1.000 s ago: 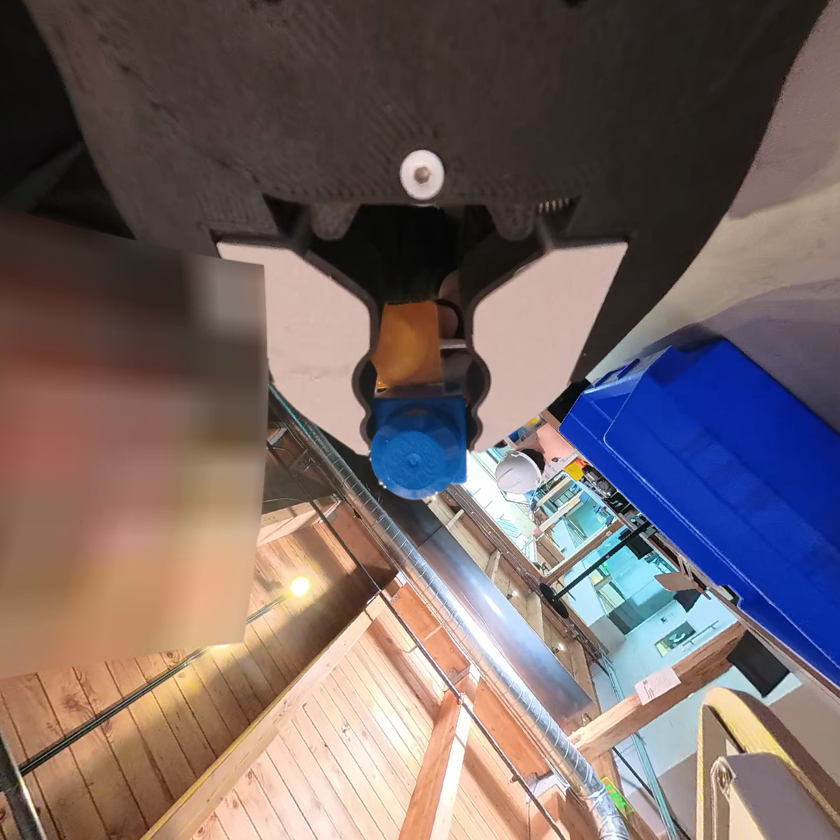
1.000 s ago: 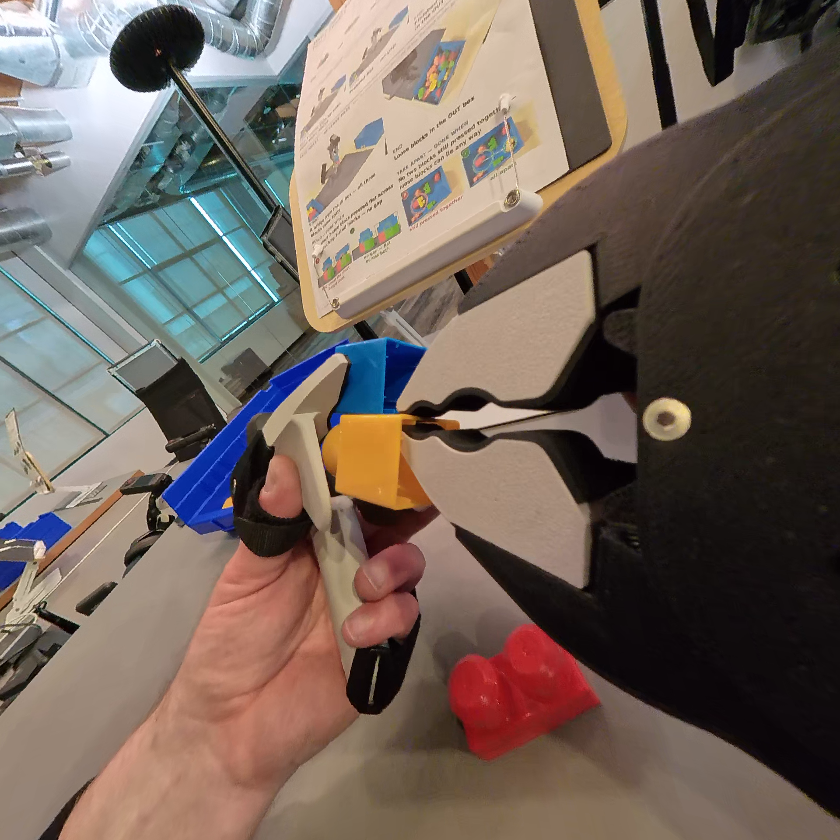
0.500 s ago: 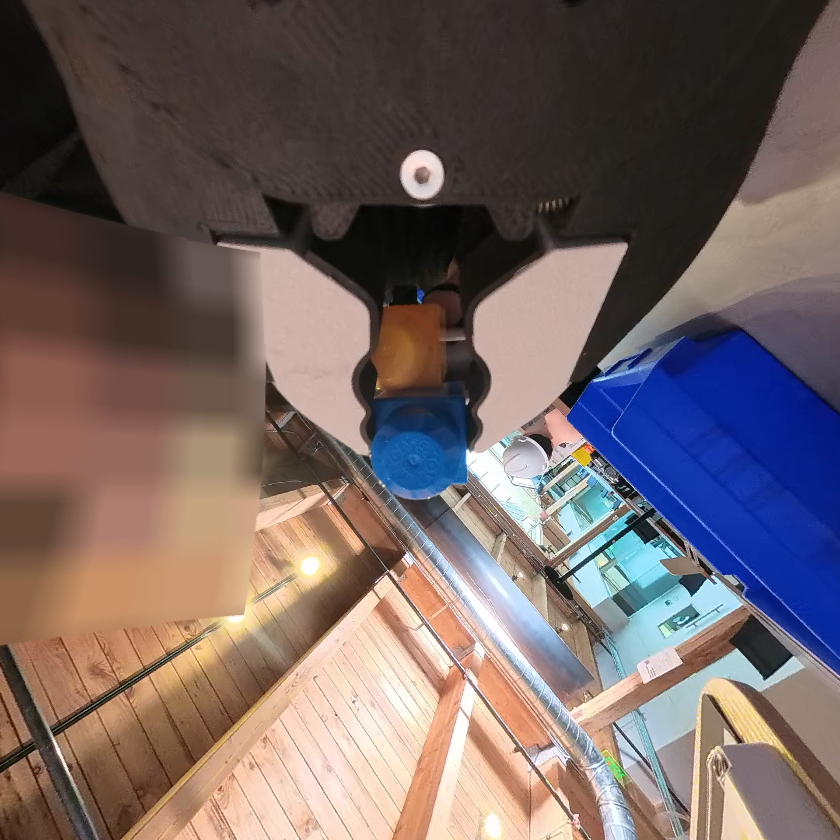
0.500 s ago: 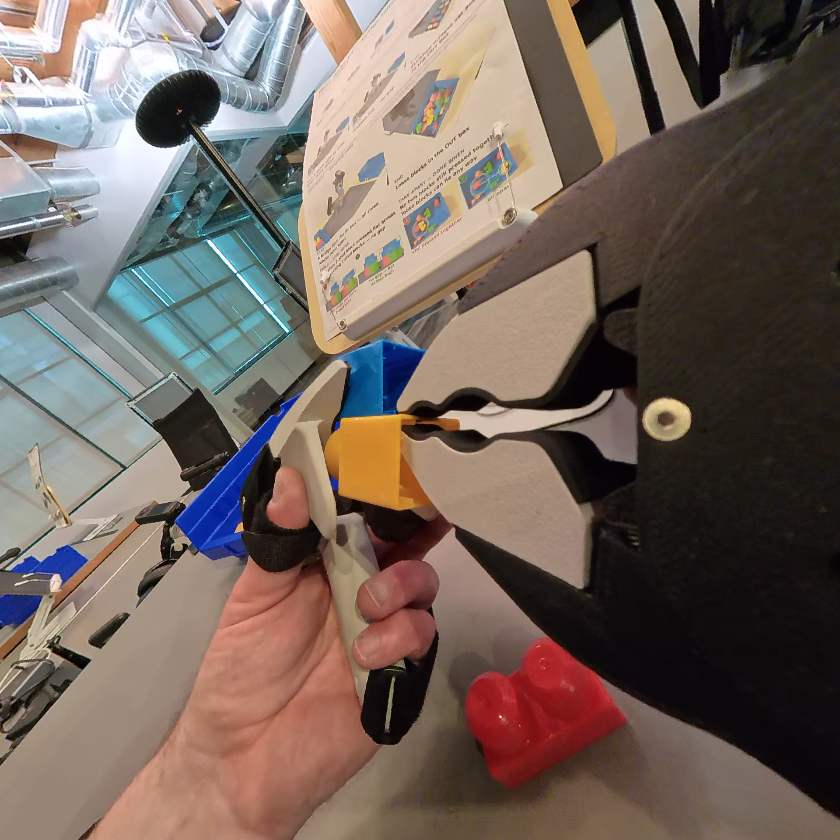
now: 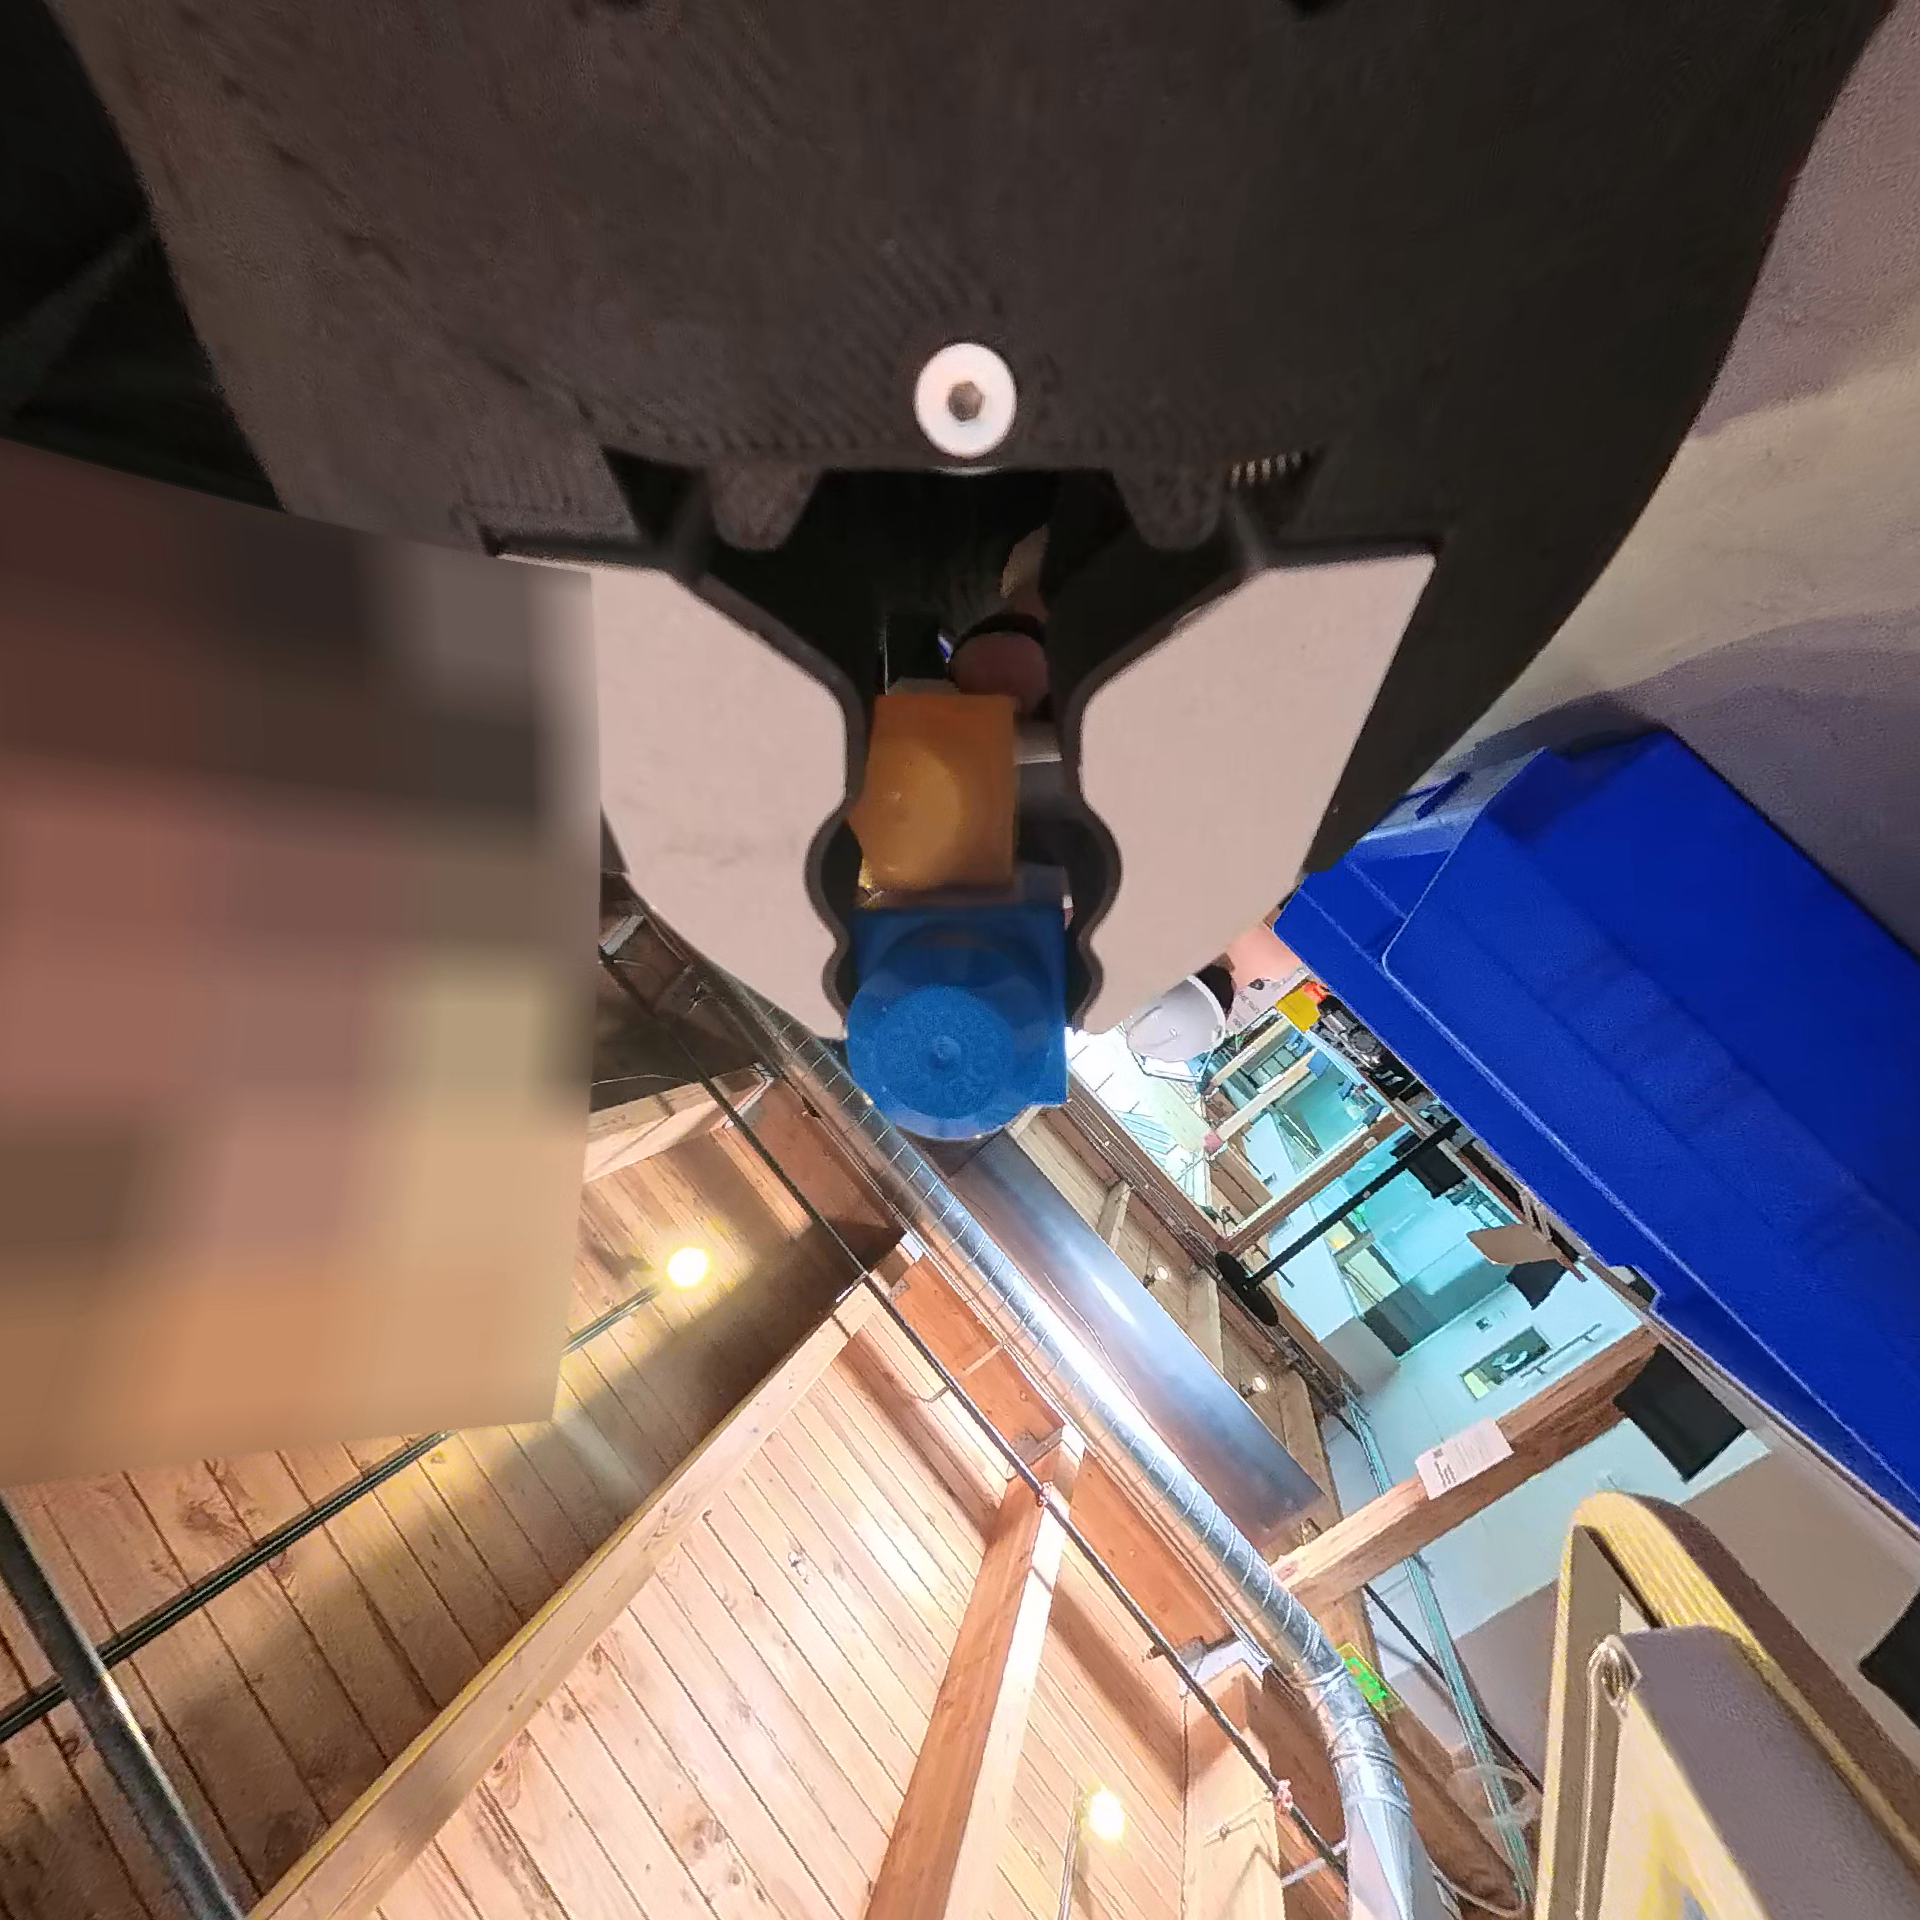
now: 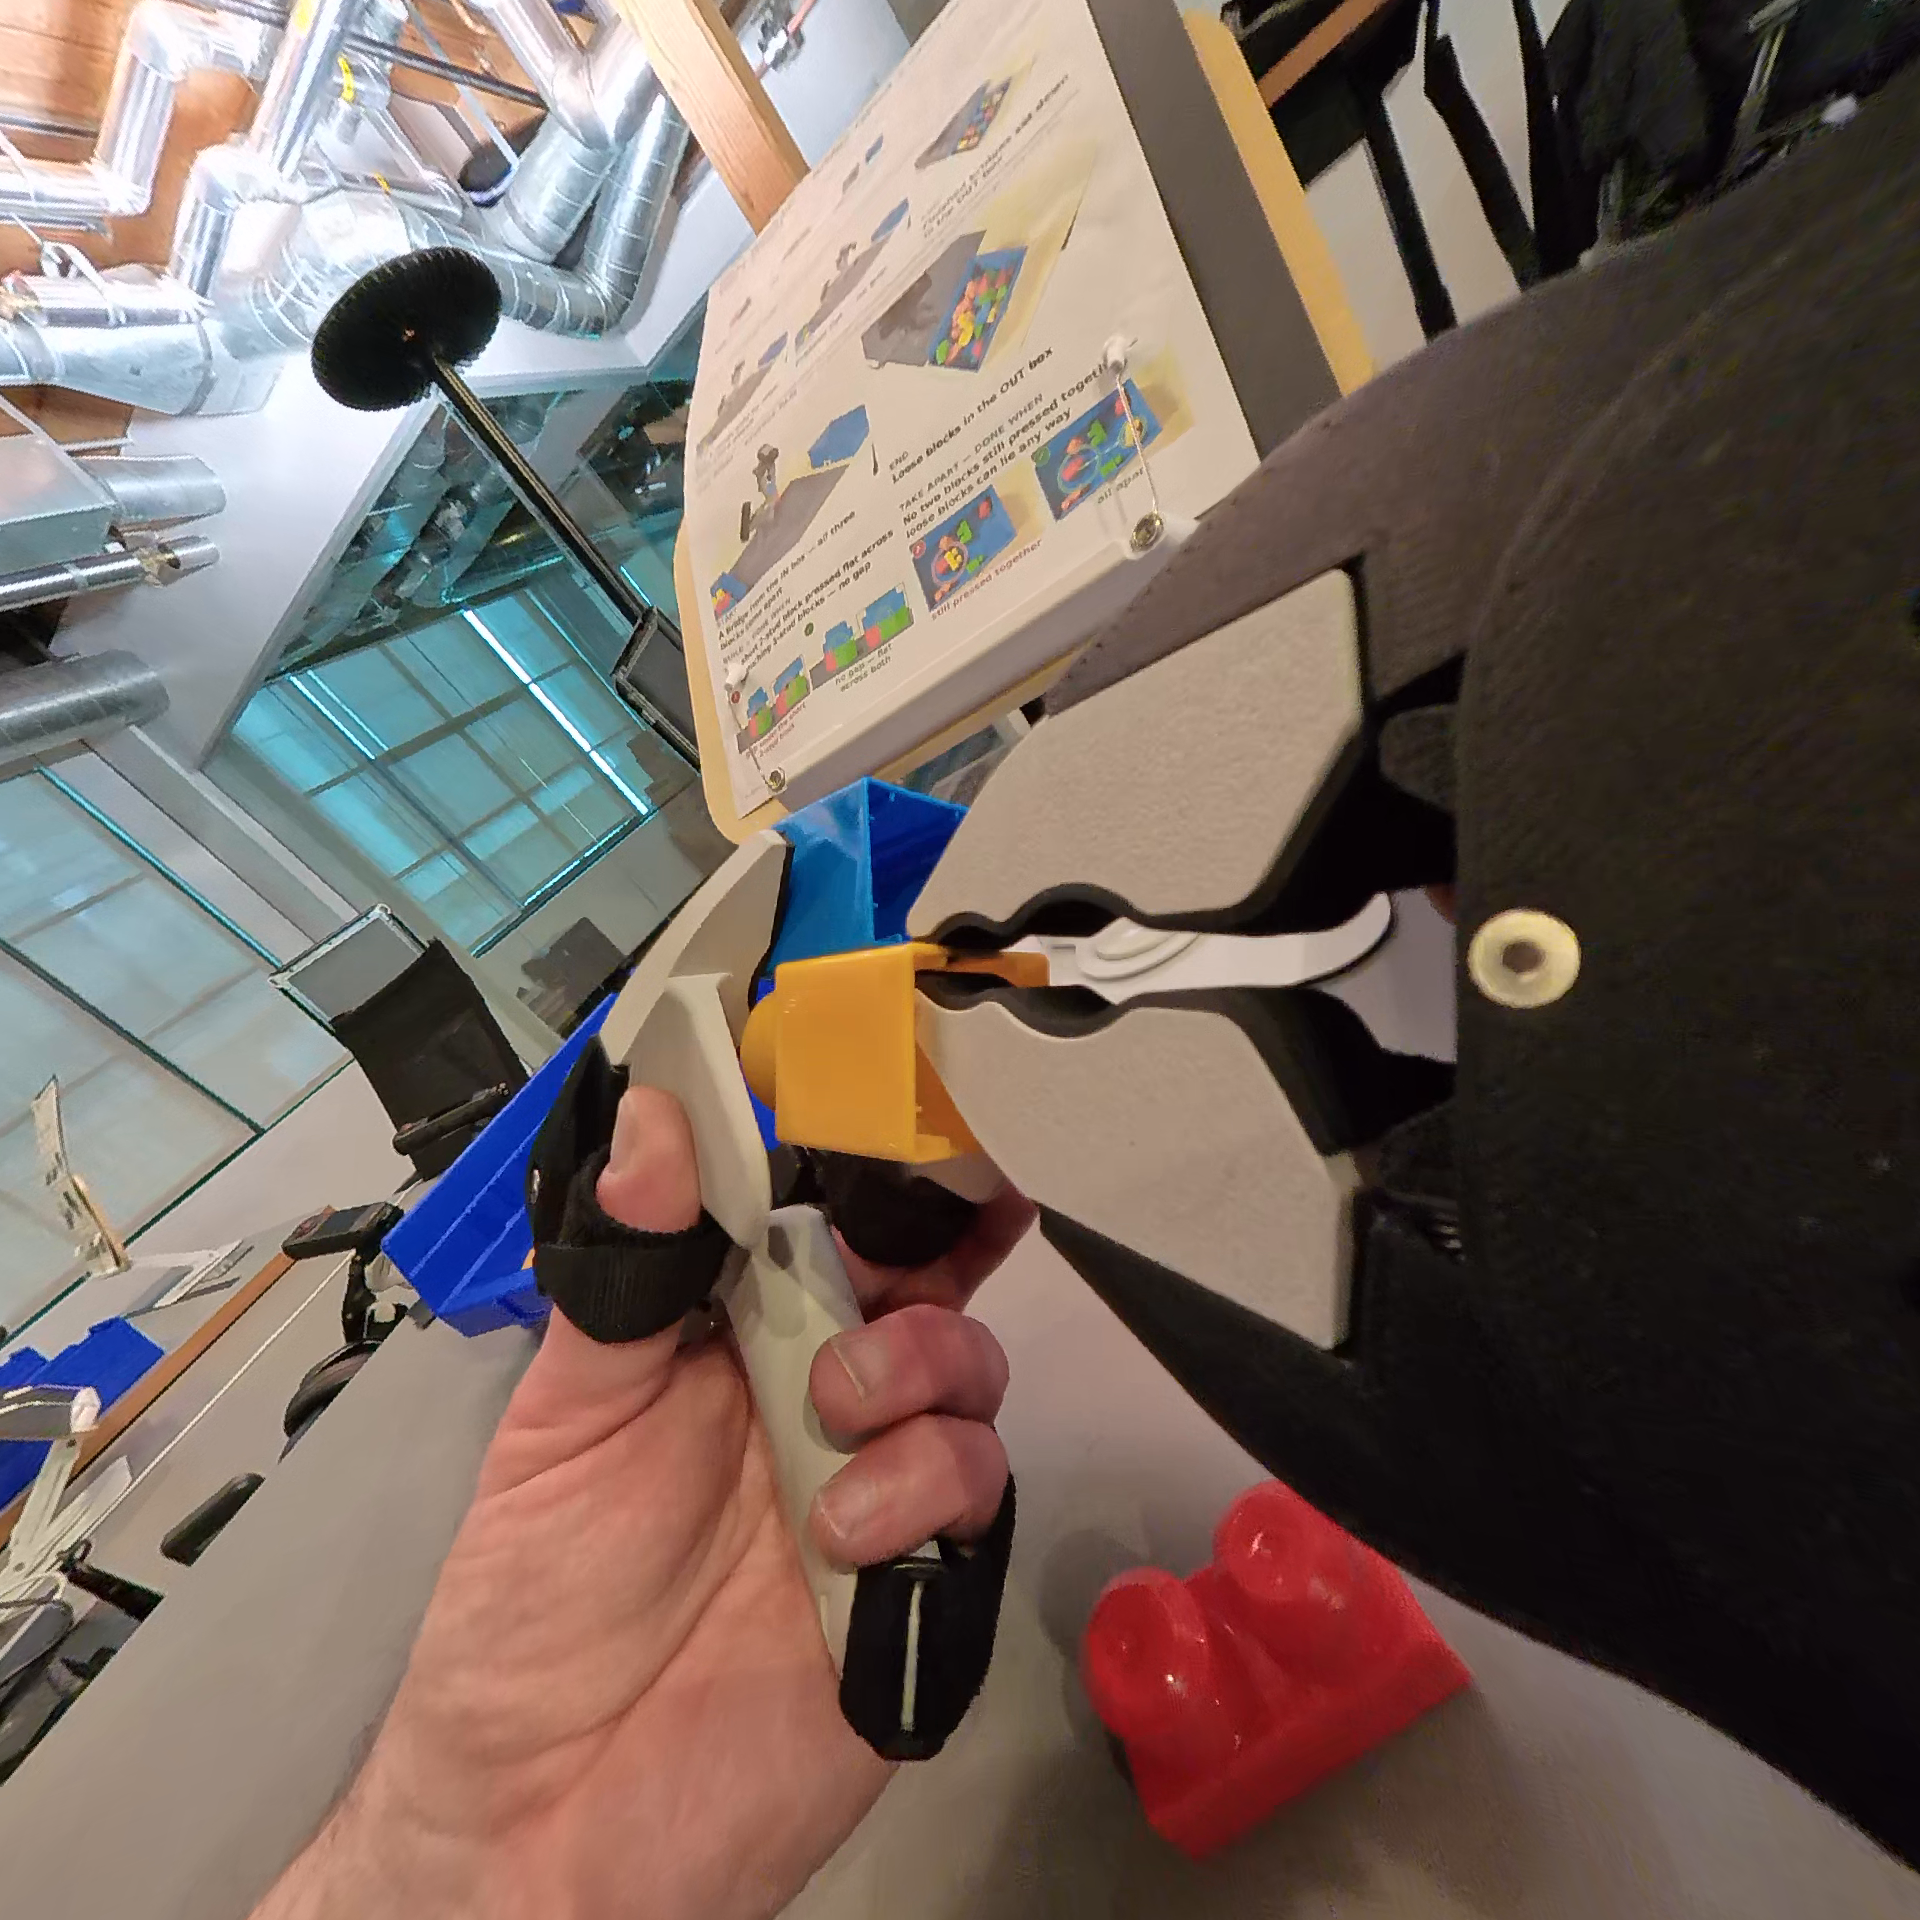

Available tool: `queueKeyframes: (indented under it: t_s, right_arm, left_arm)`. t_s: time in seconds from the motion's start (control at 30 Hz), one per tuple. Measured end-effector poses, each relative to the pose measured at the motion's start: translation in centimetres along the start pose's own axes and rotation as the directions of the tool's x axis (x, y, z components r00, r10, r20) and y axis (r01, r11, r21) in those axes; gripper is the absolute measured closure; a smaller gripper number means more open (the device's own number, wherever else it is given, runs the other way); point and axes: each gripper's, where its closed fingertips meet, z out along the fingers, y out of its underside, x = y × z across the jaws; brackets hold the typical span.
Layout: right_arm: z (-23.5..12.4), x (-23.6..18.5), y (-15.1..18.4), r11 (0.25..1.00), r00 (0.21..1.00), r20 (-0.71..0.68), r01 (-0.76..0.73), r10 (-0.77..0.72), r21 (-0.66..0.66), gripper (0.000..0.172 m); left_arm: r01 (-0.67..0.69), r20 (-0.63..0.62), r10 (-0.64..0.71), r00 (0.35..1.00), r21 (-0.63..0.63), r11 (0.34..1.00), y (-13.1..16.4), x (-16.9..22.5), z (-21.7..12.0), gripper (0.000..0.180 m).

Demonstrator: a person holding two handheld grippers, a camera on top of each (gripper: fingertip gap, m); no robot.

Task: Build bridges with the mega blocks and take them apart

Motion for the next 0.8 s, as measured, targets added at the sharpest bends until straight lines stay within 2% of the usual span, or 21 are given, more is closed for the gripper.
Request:
queueKeyframes:
  t_s: [0.03, 0.13, 0.2, 0.37, 0.43, 0.47, 0.7, 0.8]
  right_arm:
    - [0.0, 0.0, 0.0, 1.000, 1.000, 0.004, -0.007, 0.007, 0.000, 0.168]
    - [0.1, 0.2, 0.3, 0.999, 0.999, 0.012, -0.035, 0.035, -0.012, 0.159]
    - [0.1, -0.2, 0.3, 1.000, 0.999, 0.035, -0.024, 0.024, -0.008, 0.166]
    - [0.3, -0.4, 0.5, 1.000, 0.998, 0.057, -0.024, 0.025, -0.018, 0.167]
    - [0.5, -0.8, 0.6, 0.999, 0.997, 0.070, -0.026, 0.028, -0.027, 0.166]
    - [0.5, -0.8, 0.6, 0.999, 0.997, 0.072, -0.029, 0.031, -0.025, 0.167]
    - [0.3, -0.8, 0.5, 0.999, 0.995, 0.094, -0.019, 0.023, -0.042, 0.167]
    - [-0.1, 0.4, 0.6, 0.999, 0.996, 0.074, -0.037, 0.040, -0.040, 0.167]
  left_arm:
    - [-0.004, 0.000, 0.004, 1.000, -0.003, 1.000, 0.0, 0.0, 0.0, 0.144]
    - [-0.030, 0.009, 0.031, 0.999, -0.060, 0.998, 1.2, -0.2, 0.3, 0.144]
    - [-0.020, 0.009, 0.021, 1.000, -0.058, 0.998, 1.4, -0.2, 0.5, 0.144]
    - [-0.016, 0.019, 0.017, 1.000, -0.057, 0.998, 1.6, -0.4, 0.6, 0.145]
    - [-0.001, 0.001, 0.001, 1.000, -0.088, 0.996, 2.9, -0.2, 1.1, 0.144]
    - [0.021, -0.007, -0.021, 1.000, -0.060, 0.998, 2.8, -0.1, 1.0, 0.145]
    - [0.017, -0.038, -0.021, 0.999, -0.107, 0.994, 2.6, 0.1, 1.0, 0.144]
    - [-0.075, 0.026, 0.080, 0.996, -0.147, 0.986, 1.8, -0.5, 0.5, 0.126]
